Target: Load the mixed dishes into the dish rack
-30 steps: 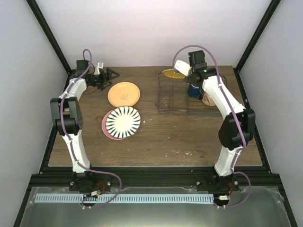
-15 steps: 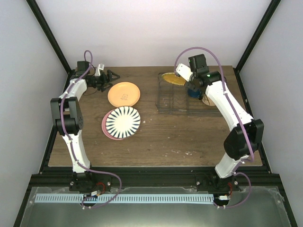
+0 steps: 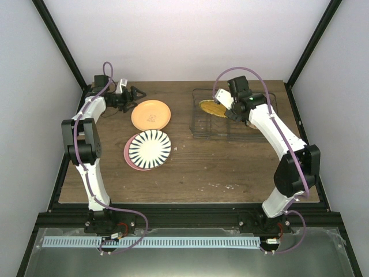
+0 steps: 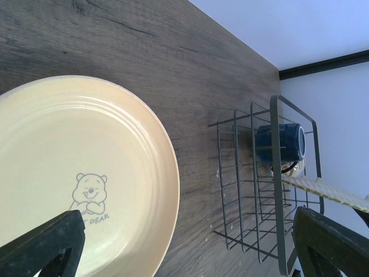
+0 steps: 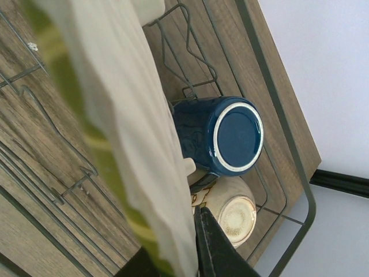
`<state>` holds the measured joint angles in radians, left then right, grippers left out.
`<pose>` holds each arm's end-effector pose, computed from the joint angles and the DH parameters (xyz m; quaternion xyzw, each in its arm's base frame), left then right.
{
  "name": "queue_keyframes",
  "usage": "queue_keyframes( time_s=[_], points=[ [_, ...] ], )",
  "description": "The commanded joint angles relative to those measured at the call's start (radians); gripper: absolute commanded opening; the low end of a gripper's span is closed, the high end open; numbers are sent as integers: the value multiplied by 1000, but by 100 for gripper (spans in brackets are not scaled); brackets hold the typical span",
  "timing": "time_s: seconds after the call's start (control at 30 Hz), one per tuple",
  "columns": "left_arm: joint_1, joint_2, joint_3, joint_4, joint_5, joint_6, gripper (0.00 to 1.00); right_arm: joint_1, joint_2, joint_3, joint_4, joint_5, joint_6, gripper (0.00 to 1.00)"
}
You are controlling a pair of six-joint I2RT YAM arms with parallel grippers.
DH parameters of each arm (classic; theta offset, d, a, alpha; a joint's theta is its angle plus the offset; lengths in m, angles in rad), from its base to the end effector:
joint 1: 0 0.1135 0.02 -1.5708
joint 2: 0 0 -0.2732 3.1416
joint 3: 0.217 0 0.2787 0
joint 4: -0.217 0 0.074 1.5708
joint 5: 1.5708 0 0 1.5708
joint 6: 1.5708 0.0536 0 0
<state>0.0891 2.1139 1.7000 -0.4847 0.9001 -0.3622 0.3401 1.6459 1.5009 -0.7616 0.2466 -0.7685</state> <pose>0.5031 0.0028 0.2089 -0.0504 0.8606 -0.4473 0.2383 0.3778 0.1198 0.3068 -0.4597 0.8188 -0.1824 0.2914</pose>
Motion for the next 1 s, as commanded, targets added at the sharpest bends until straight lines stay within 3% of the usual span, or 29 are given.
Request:
queue_keyframes(
  time_s=[0.0, 0.2, 0.57, 0.97],
  points=[
    [-5, -26, -2, -3, 13, 15, 100, 5, -31, -37, 53, -17, 0, 1],
    [-3, -28, 0, -5, 13, 17, 100, -7, -12, -94, 116, -7, -29, 1],
    [1, -22, 1, 3, 18, 13, 100, -13, 6, 67, 69, 26, -137, 1],
    [8, -18, -4, 20, 22, 3, 100, -14, -2, 33, 122, 10, -247, 1]
  ],
)
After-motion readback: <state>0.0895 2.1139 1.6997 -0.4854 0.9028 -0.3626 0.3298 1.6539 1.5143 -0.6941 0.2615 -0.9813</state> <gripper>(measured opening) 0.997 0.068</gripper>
